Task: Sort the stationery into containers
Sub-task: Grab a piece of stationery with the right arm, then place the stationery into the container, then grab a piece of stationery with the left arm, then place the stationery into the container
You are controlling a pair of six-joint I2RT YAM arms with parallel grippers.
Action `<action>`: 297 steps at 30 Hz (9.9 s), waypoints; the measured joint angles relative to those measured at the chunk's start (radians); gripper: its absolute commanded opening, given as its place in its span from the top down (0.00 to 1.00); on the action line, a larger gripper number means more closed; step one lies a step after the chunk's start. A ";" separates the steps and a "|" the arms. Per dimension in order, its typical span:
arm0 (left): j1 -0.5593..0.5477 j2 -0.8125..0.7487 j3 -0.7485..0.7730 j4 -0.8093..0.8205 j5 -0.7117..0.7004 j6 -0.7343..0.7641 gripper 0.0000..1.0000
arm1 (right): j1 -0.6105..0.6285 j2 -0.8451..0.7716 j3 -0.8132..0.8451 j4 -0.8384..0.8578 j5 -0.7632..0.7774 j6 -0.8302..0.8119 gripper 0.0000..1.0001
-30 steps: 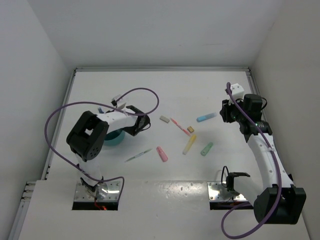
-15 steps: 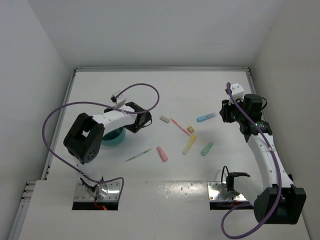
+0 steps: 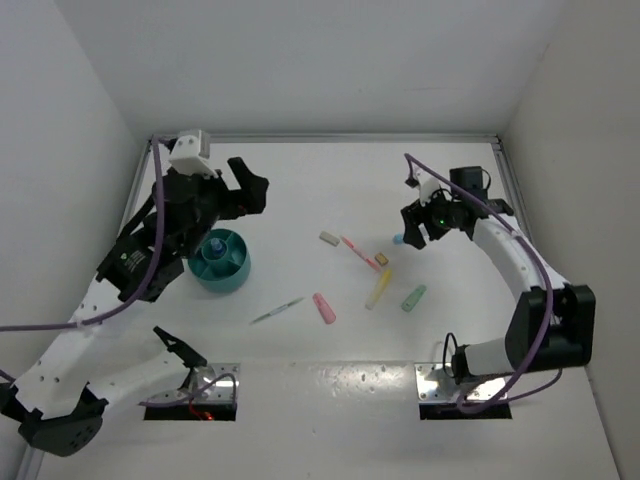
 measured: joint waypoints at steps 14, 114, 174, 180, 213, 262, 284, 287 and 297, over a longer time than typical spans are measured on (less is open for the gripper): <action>-0.019 0.336 -0.183 0.110 0.434 0.148 0.17 | 0.286 0.481 0.380 -0.058 0.061 0.017 0.54; 0.039 -0.613 -0.637 0.269 -0.190 0.222 0.21 | 0.686 1.119 0.881 1.135 -0.585 0.941 0.81; -0.438 0.505 -0.391 -0.381 -0.169 -1.410 0.36 | 0.317 0.167 0.056 0.435 0.453 0.460 0.89; -0.438 0.548 -0.406 -0.323 -0.126 -1.413 0.36 | 0.301 0.166 0.051 0.435 0.418 0.474 0.89; -0.485 0.726 -0.061 -0.336 -0.344 -1.161 0.13 | 0.210 0.155 0.050 0.415 0.293 0.530 0.88; -0.242 0.618 -0.431 0.163 0.168 -0.014 0.75 | 0.140 0.153 0.050 0.405 0.201 0.563 0.88; -0.174 0.055 -0.259 0.249 -0.384 -0.077 1.00 | 0.114 0.153 0.037 0.405 -0.080 0.532 0.90; -0.128 0.031 -0.286 0.251 -0.578 -0.131 1.00 | 0.114 0.153 0.032 0.402 -0.135 0.518 1.00; -0.038 0.210 -0.373 0.333 -0.812 -0.135 1.00 | 0.101 0.153 0.028 0.406 -0.195 0.516 1.00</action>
